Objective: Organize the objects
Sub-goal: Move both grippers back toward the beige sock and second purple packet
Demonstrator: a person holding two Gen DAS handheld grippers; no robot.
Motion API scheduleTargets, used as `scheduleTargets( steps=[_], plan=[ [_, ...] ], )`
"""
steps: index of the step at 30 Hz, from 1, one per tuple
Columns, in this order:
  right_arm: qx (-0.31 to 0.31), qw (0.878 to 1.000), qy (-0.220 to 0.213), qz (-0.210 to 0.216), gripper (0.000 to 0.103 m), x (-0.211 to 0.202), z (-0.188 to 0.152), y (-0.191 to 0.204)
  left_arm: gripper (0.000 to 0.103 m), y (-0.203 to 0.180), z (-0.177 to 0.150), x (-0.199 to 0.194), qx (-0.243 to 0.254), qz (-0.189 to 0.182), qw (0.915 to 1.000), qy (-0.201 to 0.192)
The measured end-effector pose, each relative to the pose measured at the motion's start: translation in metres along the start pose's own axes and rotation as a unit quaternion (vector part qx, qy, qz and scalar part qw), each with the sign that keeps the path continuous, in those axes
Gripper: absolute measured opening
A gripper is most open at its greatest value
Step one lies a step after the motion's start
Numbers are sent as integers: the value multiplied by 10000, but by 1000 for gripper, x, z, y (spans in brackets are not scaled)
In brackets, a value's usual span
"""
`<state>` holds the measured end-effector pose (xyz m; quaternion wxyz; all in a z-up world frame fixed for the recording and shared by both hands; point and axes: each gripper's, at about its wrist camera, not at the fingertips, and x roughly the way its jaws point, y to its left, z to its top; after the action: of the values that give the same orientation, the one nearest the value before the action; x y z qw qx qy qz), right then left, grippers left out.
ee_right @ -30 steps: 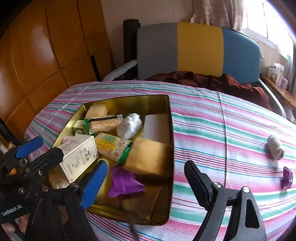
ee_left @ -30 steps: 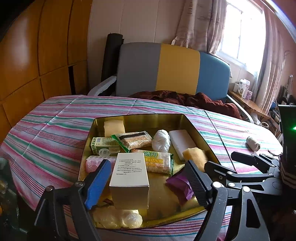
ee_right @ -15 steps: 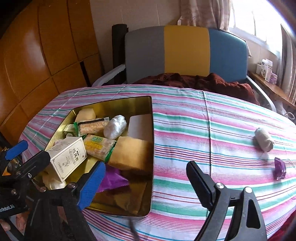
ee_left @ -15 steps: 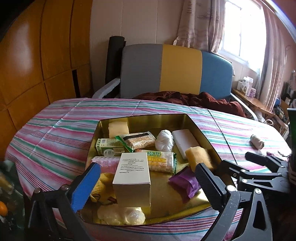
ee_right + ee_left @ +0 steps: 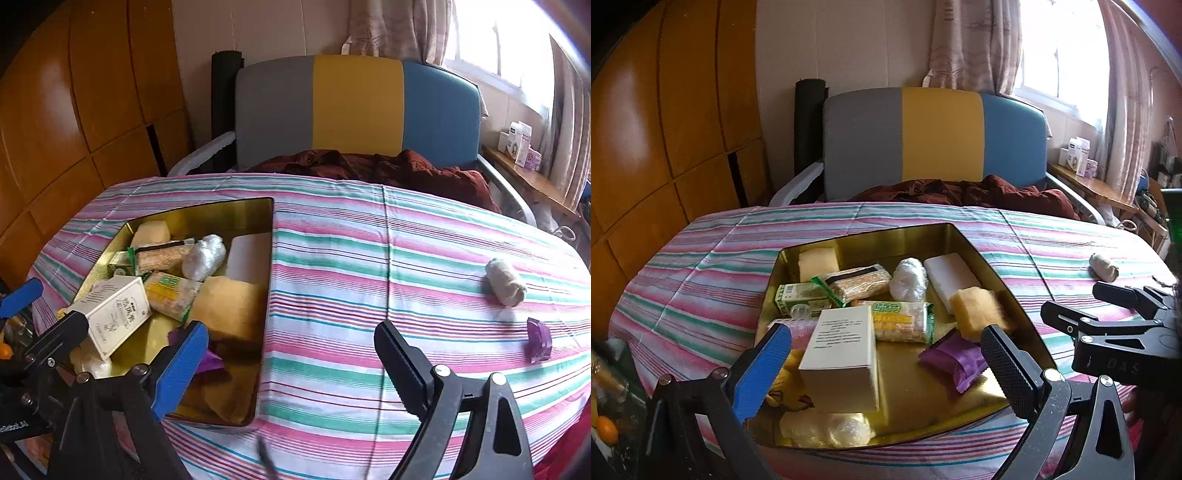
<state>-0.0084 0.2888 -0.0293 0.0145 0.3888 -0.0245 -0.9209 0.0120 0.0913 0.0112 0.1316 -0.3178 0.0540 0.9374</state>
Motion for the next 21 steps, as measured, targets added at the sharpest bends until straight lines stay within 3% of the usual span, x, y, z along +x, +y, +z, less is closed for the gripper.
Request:
scheduleTargets(
  steps=[8, 21],
  plan=[
    [-20, 9998, 11, -205, 93, -4, 5, -23, 103, -19, 6, -1, 303, -129, 9994, -61],
    [505, 9956, 183, -772, 93, -7, 15, -101, 103, -53, 12, 8, 704, -434, 9966, 41]
  ],
)
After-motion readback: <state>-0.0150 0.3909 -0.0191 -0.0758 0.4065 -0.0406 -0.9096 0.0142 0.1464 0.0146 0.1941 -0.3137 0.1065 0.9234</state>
